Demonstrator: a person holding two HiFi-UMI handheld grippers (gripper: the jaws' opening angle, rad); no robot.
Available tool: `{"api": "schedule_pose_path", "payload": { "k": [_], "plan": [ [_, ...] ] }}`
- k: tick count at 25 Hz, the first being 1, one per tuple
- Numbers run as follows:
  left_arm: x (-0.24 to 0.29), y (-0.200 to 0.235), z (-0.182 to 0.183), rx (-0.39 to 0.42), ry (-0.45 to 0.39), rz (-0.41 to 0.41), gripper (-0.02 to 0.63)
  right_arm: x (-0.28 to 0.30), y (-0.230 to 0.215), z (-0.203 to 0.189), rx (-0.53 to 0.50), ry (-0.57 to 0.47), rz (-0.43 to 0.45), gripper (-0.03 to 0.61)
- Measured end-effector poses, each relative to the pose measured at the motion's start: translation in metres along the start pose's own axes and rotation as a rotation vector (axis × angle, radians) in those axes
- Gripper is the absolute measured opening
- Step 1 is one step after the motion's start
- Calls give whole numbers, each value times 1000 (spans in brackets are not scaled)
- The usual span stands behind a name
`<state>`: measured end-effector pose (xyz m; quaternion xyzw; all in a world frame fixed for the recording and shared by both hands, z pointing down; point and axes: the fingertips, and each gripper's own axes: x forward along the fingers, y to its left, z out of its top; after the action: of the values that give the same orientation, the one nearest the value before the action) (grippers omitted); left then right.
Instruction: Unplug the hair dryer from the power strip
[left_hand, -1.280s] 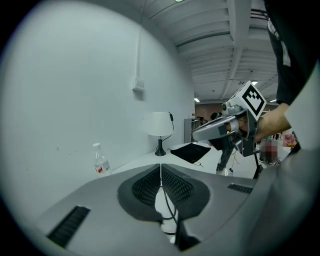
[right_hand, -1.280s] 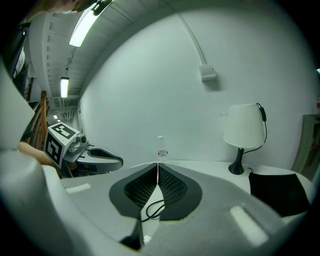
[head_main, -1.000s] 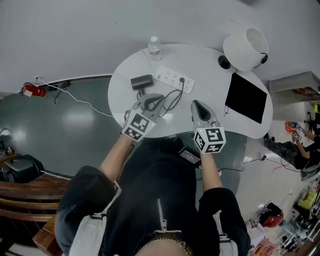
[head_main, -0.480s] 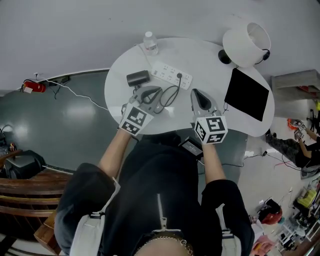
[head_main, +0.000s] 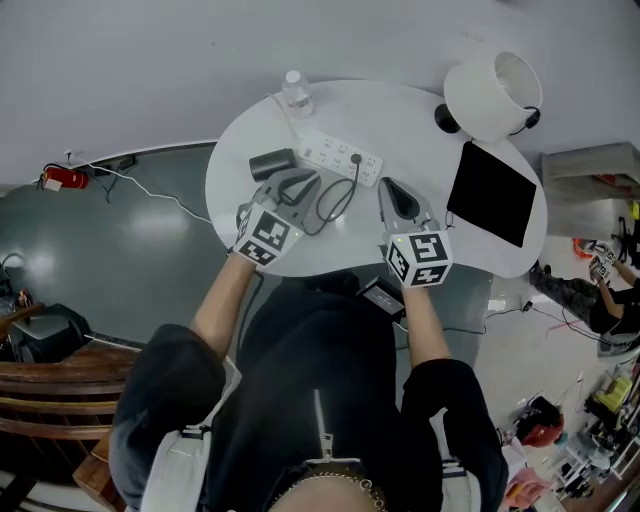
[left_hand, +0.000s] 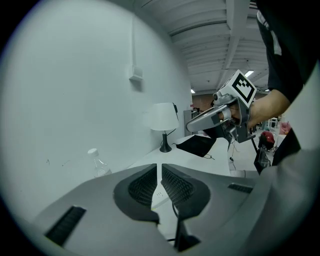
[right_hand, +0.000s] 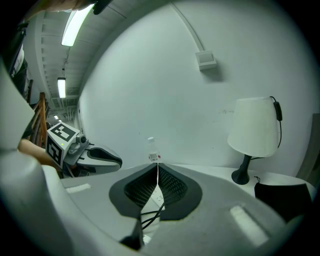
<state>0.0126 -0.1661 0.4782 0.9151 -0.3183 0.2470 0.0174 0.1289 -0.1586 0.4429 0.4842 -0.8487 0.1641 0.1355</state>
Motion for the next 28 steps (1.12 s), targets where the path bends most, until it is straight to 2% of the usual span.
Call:
{"api": "schedule_pose_path", "payload": {
  "k": [6,9,14,18,24,28],
  "plan": [
    [11,10,5,76,-1,-34,26,6,5,2,-13,9,4,5],
    [20,10,4,127,23,-79,113,4,2,3,-18,14,-3,5],
    [32,11,-7,240,87,-136,167,0,1,-2,-19,29,-8,5],
    [42,11,-18,323,157,-196,235,-3,-3,-10,-2,41,-23,5],
    [53,12,-31,491,248,-293,282,0,-3,-17,14,54,-25,5],
    [60,13,-31,558,271,-350,304,1,-3,-19,25,60,-27,5]
  ]
}}
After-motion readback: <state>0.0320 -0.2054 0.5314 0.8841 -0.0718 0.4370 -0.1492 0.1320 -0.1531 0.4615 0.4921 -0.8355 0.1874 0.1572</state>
